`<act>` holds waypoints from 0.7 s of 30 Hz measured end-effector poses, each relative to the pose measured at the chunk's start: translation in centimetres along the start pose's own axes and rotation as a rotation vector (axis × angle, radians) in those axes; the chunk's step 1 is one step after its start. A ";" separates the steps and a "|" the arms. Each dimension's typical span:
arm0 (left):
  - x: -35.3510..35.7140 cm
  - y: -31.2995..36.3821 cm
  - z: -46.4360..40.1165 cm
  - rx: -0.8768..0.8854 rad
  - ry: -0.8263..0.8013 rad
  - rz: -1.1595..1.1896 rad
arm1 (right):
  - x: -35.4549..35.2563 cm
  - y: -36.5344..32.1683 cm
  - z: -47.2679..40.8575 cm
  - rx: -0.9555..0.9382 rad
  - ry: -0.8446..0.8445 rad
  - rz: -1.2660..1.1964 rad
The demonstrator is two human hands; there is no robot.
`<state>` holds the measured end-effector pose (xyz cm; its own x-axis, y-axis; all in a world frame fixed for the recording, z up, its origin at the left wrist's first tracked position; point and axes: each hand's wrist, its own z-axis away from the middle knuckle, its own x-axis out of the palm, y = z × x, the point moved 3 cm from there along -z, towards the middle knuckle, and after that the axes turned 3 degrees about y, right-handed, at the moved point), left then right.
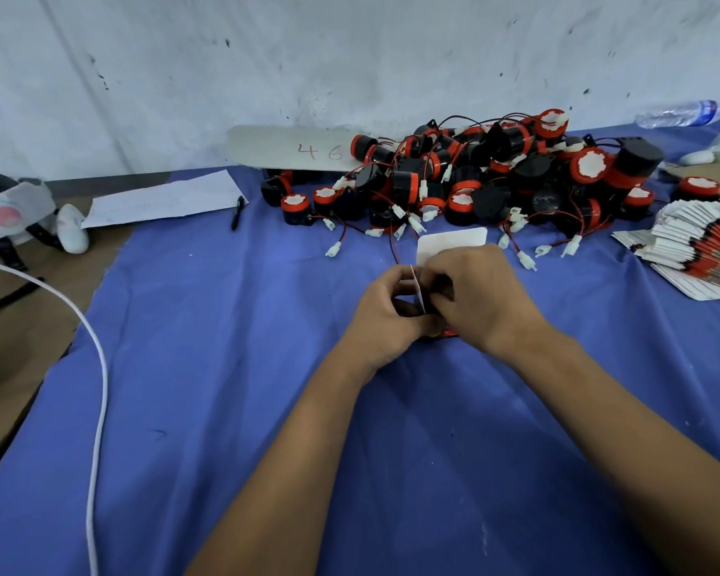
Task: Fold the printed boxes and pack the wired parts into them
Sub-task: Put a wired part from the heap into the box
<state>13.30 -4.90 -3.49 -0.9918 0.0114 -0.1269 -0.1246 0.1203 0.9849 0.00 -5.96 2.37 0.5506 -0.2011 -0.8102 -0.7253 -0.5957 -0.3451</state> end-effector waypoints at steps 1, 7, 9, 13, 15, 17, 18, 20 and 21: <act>-0.1 -0.1 0.0 -0.004 0.006 -0.001 | 0.1 -0.2 0.0 0.002 0.008 0.007; -0.4 -0.2 0.0 -0.003 0.029 -0.003 | 0.0 0.0 0.2 -0.070 -0.048 0.078; -0.4 -0.2 0.0 -0.006 0.032 -0.002 | -0.1 0.2 0.4 -0.062 -0.070 0.055; -0.2 -0.1 0.0 -0.005 0.026 -0.013 | -0.2 0.5 0.3 0.023 -0.061 -0.020; -0.2 -0.2 0.0 -0.013 0.026 -0.007 | -0.2 0.5 -0.2 0.063 -0.052 -0.034; -0.2 -0.2 -0.1 -0.018 0.032 -0.004 | -0.2 0.2 -0.7 0.067 -0.045 -0.022; -0.2 -0.3 -0.1 -0.020 0.035 -0.004 | -0.1 0.0 -0.8 0.064 -0.049 -0.002; -0.3 -0.2 -0.1 -0.020 0.037 -0.003 | 0.1 -0.3 -0.9 0.055 -0.071 0.050; -0.3 -0.2 0.0 -0.017 0.036 -0.006 | 0.2 -0.4 -0.8 0.043 -0.087 0.081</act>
<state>13.60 -4.93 -3.62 -0.9913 -0.0249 -0.1289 -0.1308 0.1034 0.9860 0.70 -6.42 2.74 0.4530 -0.1774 -0.8737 -0.7837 -0.5463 -0.2954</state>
